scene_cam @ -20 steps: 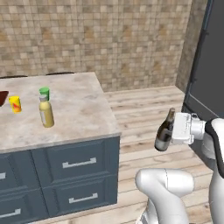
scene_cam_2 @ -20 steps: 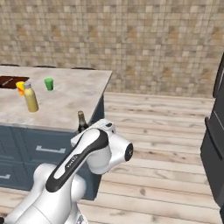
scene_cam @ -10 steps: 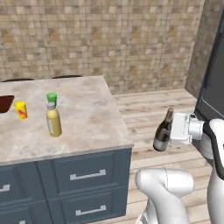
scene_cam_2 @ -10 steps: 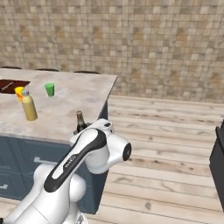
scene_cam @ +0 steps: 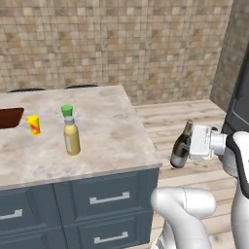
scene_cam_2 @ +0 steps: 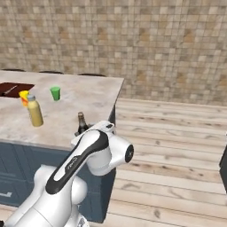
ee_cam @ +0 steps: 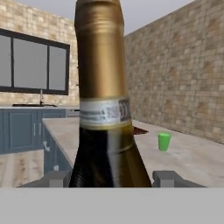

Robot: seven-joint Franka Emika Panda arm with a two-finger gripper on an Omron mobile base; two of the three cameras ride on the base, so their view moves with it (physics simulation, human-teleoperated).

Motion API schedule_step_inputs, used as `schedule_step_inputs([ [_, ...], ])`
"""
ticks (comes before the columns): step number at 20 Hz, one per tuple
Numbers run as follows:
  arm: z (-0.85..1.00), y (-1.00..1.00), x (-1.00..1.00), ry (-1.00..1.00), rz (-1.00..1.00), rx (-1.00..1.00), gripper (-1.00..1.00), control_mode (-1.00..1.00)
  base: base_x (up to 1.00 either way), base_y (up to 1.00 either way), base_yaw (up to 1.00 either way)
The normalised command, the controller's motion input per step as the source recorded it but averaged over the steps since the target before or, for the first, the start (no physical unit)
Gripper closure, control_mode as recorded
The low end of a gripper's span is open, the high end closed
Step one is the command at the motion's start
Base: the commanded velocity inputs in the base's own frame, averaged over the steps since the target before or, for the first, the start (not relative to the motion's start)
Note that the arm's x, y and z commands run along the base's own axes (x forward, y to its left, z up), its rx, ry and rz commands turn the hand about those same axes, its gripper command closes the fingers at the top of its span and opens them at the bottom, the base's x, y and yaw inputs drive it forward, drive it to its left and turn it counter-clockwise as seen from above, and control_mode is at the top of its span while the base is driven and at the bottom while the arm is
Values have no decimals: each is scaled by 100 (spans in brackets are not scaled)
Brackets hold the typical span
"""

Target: Place the drinks on the dining counter in a tight cluster.

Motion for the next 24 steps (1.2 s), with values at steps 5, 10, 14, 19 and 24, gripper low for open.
schedule_step_inputs([
  [5,0,0,0,0,0,0,100,100,41,47,0],
  [10,0,0,0,0,0,0,100,100,47,46,0],
  [14,0,0,0,0,0,0,100,100,32,51,0],
  [19,0,0,0,0,0,0,100,100,44,45,0],
  [24,0,0,0,0,0,0,100,100,52,22,1],
])
